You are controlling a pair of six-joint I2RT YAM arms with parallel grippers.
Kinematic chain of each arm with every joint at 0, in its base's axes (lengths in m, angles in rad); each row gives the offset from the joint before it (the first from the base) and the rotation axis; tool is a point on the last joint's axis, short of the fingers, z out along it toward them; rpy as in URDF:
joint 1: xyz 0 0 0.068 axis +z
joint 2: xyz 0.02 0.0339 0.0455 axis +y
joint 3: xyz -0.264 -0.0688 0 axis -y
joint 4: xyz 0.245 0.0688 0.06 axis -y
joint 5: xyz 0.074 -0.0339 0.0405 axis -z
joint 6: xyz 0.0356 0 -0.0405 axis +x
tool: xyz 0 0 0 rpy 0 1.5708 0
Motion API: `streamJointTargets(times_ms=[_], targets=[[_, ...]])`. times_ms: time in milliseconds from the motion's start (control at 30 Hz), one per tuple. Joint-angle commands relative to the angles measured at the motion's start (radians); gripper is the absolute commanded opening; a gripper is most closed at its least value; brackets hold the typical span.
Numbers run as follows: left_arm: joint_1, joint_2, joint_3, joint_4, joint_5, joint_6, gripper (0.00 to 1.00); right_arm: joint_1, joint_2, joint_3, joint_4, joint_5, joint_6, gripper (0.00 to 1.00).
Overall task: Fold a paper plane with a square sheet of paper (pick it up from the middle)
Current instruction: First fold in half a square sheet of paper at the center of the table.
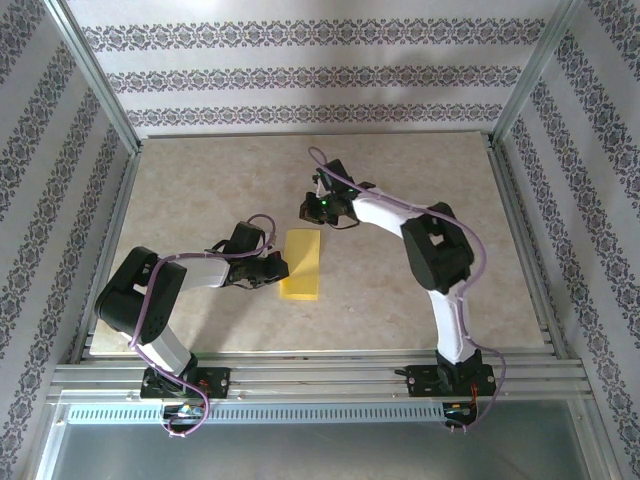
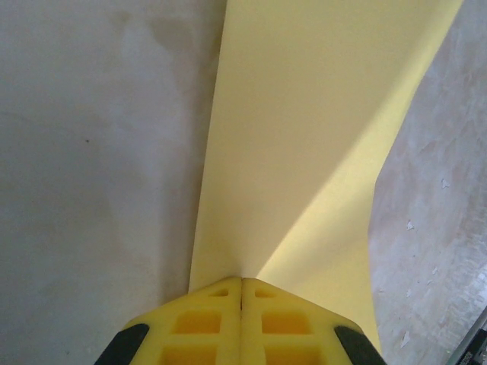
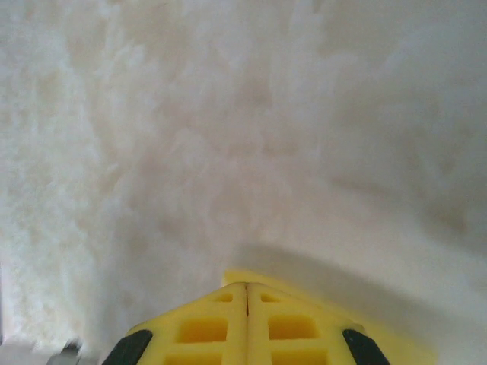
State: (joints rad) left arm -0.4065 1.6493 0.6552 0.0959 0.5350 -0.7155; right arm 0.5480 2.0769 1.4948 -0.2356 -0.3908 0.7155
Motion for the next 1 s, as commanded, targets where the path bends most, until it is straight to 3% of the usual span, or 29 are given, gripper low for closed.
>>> streamJointTargets(times_ms=[0, 233, 567, 800, 967], targets=[[-0.012, 0.041, -0.037, -0.190, -0.079, -0.006, 0.00, 0.035, -0.125, -0.148, 0.028, -0.019, 0.023, 0.00], [-0.012, 0.041, -0.031, -0.187, -0.072, -0.013, 0.00, 0.108, -0.172, -0.323, 0.042, -0.009, 0.104, 0.00], [-0.012, 0.031, -0.022, -0.184, -0.049, -0.024, 0.00, 0.105, -0.087, -0.343, 0.038, 0.016, 0.094, 0.00], [-0.004, -0.010, 0.077, -0.222, 0.001, 0.015, 0.00, 0.085, -0.037, -0.331, -0.049, 0.046, 0.022, 0.00], [0.020, 0.005, 0.169, -0.197, 0.022, 0.020, 0.11, 0.078, -0.016, -0.343, -0.075, 0.046, -0.005, 0.00]])
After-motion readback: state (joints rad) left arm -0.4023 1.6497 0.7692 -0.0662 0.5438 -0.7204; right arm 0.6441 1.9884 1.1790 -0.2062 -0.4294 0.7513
